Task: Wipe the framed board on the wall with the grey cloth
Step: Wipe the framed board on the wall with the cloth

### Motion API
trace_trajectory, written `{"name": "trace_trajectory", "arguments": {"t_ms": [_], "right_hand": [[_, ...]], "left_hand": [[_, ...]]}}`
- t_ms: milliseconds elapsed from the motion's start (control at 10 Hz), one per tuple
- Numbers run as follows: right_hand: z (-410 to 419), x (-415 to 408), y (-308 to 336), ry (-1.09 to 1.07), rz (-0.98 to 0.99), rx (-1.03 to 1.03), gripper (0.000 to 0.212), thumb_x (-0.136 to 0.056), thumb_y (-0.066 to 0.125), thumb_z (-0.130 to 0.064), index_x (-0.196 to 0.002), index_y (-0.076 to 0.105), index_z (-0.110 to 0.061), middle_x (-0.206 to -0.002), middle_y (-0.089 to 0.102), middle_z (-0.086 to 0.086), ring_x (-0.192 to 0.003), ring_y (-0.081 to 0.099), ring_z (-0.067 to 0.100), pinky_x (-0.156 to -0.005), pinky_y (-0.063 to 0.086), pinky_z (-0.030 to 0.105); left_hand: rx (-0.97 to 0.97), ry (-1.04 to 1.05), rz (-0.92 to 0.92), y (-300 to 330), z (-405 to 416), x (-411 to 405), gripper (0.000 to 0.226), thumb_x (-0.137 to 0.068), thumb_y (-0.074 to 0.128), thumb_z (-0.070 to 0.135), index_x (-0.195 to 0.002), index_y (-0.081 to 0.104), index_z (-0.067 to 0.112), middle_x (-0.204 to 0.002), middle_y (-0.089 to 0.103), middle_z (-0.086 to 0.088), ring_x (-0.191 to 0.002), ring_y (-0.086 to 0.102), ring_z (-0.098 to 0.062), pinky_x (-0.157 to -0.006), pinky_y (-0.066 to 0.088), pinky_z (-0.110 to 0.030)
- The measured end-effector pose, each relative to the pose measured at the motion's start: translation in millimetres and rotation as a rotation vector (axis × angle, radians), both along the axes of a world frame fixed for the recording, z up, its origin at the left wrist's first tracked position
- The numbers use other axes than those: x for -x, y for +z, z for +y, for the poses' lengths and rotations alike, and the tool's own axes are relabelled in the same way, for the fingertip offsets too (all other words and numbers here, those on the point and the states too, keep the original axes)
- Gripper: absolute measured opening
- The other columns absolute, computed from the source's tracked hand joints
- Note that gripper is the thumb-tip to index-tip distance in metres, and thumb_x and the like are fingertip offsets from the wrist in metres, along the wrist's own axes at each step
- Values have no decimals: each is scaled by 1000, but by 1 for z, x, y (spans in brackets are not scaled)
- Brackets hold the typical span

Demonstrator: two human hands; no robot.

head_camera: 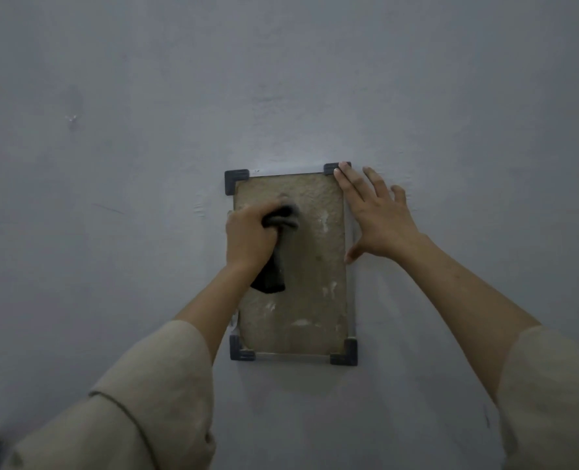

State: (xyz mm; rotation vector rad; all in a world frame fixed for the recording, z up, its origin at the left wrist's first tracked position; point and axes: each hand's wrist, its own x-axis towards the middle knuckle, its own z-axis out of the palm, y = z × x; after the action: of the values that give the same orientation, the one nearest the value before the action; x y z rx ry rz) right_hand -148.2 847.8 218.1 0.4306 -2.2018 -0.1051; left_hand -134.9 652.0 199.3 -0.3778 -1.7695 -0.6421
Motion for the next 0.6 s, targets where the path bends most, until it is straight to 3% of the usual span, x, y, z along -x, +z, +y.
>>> {"name": "trace_trajectory", "arguments": {"t_ms": [100,200,300,400,500,600], "right_hand": [[0,-1,1,5,-7,7,142,-50,84,-51,-146,-15,-20,-155,-19,-6,-143,-11,25,-111,14,57],[1,-1,1,3,-5,6,142,-50,84,-51,-146,-15,-21,-155,-19,-6,-143,-11,24,-112,14,57],[0,-1,0,4,-4,6,142,-50,84,-51,-146,-15,-21,-155,-19,-7,-143,-11,24,-112,14,57],[1,-1,1,6,-2,5,142,-50,84,-51,-146,-15,-21,-155,-19,-7,-143,-11,25,-111,14,57],[1,-1,0,8,0,4,142,-50,84,-52,-146,-15,-21,-155,-19,-7,-143,-10,25,-111,14,57],[1,-1,0,8,3,0,141,-50,84,-52,-146,-15,-21,-155,-19,-7,-143,-10,25,-111,15,57]], "left_hand": [[223,-11,-46,4,-7,-3,46,-72,55,-8,-107,69,18,-102,72,-8,-94,65,-20,-84,49,-24],[-135,73,14,14,-9,0,49,-72,50,-6,-107,69,22,-102,72,-8,-93,62,-18,-86,46,-23],[-44,46,1,7,0,-2,48,-72,51,-6,-108,69,21,-104,72,-9,-97,63,-24,-87,48,-27],[258,-26,-37,5,-2,-4,46,-72,54,-9,-108,68,16,-105,71,-8,-99,65,-23,-85,44,-22],[-39,60,32,13,-9,-1,48,-73,49,-8,-107,69,20,-102,72,-8,-94,65,-23,-84,48,-25],[-28,46,14,8,-6,-2,48,-73,50,-7,-108,69,20,-103,72,-8,-94,64,-24,-85,50,-28]]}}
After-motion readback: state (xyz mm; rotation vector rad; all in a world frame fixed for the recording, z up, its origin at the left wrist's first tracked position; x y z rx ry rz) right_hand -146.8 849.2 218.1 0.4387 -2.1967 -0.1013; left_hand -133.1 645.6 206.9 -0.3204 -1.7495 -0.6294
